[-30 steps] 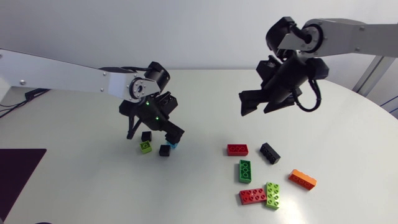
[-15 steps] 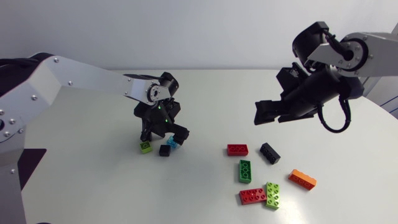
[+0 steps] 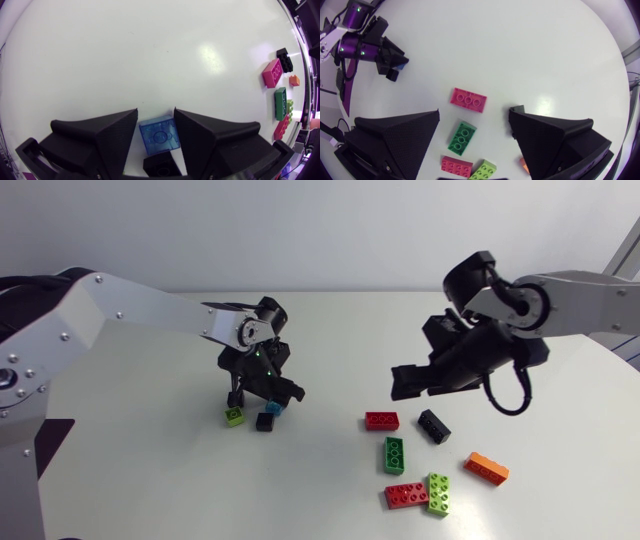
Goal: Sort duplo bricks by size, large to the right and small to the left
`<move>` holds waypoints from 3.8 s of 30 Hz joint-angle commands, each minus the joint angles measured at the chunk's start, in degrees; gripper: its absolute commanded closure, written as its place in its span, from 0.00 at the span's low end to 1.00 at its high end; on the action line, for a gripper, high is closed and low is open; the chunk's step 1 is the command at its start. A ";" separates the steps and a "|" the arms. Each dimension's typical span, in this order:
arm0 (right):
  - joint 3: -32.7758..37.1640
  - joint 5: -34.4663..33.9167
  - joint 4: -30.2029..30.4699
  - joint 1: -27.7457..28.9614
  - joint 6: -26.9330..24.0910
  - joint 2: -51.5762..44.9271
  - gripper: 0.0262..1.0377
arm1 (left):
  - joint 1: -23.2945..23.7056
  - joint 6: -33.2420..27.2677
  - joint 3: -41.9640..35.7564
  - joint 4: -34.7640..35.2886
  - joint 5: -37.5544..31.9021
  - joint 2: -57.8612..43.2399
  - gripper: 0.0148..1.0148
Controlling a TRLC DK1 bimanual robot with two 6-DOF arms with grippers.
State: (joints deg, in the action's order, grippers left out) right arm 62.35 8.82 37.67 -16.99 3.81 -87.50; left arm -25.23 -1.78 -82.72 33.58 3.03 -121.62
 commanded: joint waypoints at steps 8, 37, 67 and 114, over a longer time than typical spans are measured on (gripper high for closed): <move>3.22 -0.12 -3.83 -10.69 3.39 -11.72 0.45 | 6.78 -0.50 8.63 -1.68 0.31 6.66 0.65; 0.76 -0.38 -6.73 -0.85 1.37 -20.43 0.98 | 20.22 -5.16 17.41 -3.26 1.63 14.40 0.26; -6.80 0.15 -6.38 -2.34 2.51 -7.94 0.04 | -3.15 -5.43 18.29 1.66 0.05 16.51 0.04; -8.73 0.32 -5.59 -4.89 4.54 -4.78 0.05 | 14.16 -10.87 26.56 -2.21 -1.01 24.86 0.64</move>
State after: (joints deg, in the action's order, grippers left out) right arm 54.94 9.04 31.33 -21.43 6.68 -93.45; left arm -11.29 -11.18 -56.71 32.01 1.91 -94.87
